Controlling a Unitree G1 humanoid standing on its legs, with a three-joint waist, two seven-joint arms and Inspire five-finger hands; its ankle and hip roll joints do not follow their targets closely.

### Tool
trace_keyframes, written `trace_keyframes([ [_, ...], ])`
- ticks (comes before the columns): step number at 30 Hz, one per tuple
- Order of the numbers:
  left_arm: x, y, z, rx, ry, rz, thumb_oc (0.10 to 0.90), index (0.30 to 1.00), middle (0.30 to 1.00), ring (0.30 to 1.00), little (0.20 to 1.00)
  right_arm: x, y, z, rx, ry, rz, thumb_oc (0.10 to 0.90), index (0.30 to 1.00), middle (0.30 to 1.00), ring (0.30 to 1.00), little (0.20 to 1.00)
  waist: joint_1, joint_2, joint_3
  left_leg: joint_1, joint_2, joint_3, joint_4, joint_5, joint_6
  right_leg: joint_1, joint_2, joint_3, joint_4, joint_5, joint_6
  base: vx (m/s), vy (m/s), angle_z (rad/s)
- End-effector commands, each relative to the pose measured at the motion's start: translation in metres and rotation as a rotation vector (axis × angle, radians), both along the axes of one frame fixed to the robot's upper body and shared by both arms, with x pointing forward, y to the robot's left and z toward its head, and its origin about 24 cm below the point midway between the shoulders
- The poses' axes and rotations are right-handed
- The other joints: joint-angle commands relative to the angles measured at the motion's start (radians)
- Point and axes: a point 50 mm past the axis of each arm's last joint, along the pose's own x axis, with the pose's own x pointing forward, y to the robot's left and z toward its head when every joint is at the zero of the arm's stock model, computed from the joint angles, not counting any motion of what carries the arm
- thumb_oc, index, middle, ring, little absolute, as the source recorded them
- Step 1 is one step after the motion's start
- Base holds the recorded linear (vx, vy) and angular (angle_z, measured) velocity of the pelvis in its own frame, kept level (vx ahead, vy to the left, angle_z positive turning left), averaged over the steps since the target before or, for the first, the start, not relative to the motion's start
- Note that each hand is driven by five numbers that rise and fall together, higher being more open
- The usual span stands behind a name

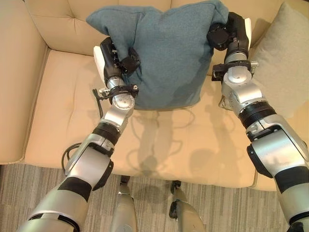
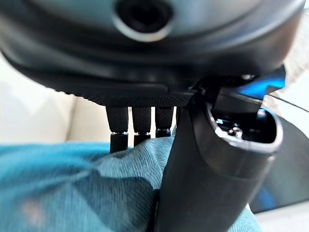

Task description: Pick up all the scattered cushions and arrange them neatly on the sofa.

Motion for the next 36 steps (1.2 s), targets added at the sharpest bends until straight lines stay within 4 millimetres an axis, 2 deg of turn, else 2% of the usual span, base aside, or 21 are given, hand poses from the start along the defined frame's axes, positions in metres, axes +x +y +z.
trace_keyframes([
  [1, -0.017, -0.048, 0.110, 0.264, -0.357, -0.118, 0.800, 0.900, 0.900, 0.900, 0.900, -0.024, 0.015, 0.089, 0.098, -0.349, 0.095, 0.800, 0.900, 0.900, 0.900, 0.900, 0.009, -0.033, -0.020, 0.027, -0.064, 0.017, -0.097, 0.005, 0.025, 0.038, -0.017, 0.050, 0.076, -0.115, 0.093, 0.00, 0.000, 0.00],
  [5, -0.020, -0.044, 0.111, 0.244, -0.381, -0.109, 0.800, 0.900, 0.900, 0.900, 0.900, -0.023, 0.012, 0.082, 0.207, -0.355, 0.113, 0.800, 0.900, 0.900, 0.900, 0.900, 0.003, -0.033, -0.023, 0.027, -0.066, 0.020, -0.098, 0.008, 0.028, 0.034, -0.019, 0.056, 0.075, -0.114, 0.092, 0.00, 0.000, 0.00],
  [12, -0.025, -0.031, 0.116, 0.297, -0.439, -0.052, 0.800, 0.900, 0.900, 0.900, 0.900, -0.025, 0.010, 0.073, 0.217, -0.376, 0.111, 0.800, 0.900, 0.900, 0.900, 0.900, -0.023, -0.036, -0.029, 0.042, -0.064, 0.033, -0.097, -0.002, 0.031, 0.038, -0.019, 0.068, 0.079, -0.120, 0.089, 0.00, 0.000, 0.00],
  [15, -0.024, -0.028, 0.112, 0.246, -0.417, -0.064, 0.800, 0.900, 0.900, 0.900, 0.900, -0.024, 0.008, 0.067, 0.201, -0.364, 0.100, 0.800, 0.900, 0.900, 0.900, 0.900, -0.031, -0.035, -0.032, 0.048, -0.064, 0.038, -0.094, -0.006, 0.034, 0.042, -0.020, 0.071, 0.082, -0.123, 0.088, 0.00, 0.000, 0.00],
  [18, -0.029, -0.017, 0.116, 0.249, -0.454, -0.049, 0.800, 0.900, 0.900, 0.900, 0.900, -0.026, 0.000, 0.060, 0.187, -0.366, 0.092, 0.800, 0.900, 0.900, 0.900, 0.900, -0.037, -0.031, -0.034, 0.058, -0.061, 0.043, -0.091, -0.011, 0.036, 0.047, -0.021, 0.074, 0.084, -0.128, 0.085, 0.00, 0.000, 0.00],
  [23, -0.030, -0.002, 0.104, 0.265, -0.444, -0.011, 0.800, 0.900, 0.900, 0.900, 0.900, -0.028, 0.001, 0.044, 0.137, -0.356, 0.095, 0.800, 0.900, 0.900, 0.900, 0.900, -0.051, -0.038, -0.045, 0.076, -0.055, 0.052, -0.088, -0.019, 0.036, 0.058, -0.019, 0.079, 0.092, -0.137, 0.082, -0.01, -0.006, -0.08],
  [28, -0.024, 0.015, 0.089, 0.278, -0.363, 0.059, 0.800, 0.900, 0.900, 0.900, 0.900, -0.025, -0.001, 0.024, 0.102, -0.295, 0.084, 0.800, 0.900, 0.900, 0.900, 0.900, -0.062, -0.043, -0.061, 0.096, -0.048, 0.054, -0.073, -0.035, 0.044, 0.072, -0.018, 0.082, 0.105, -0.147, 0.077, 0.00, -0.007, -0.07],
  [35, -0.021, 0.010, 0.081, 0.271, -0.310, 0.068, 0.800, 0.900, 0.900, 0.900, 0.900, -0.020, -0.001, 0.017, 0.047, -0.217, 0.086, 0.800, 0.900, 0.900, 0.900, 0.900, -0.059, -0.040, -0.051, 0.094, -0.050, 0.051, -0.070, -0.032, 0.047, 0.070, -0.020, 0.083, 0.106, -0.144, 0.073, -0.03, -0.002, -0.04],
  [36, -0.020, 0.007, 0.073, 0.266, -0.290, 0.056, 0.800, 0.900, 0.900, 0.900, 0.900, -0.019, -0.001, 0.015, 0.007, -0.190, 0.086, 0.800, 0.900, 0.900, 0.900, 0.900, -0.057, -0.041, -0.044, 0.090, -0.052, 0.049, -0.070, -0.029, 0.047, 0.068, -0.020, 0.082, 0.106, -0.144, 0.070, 0.00, 0.000, 0.00],
])
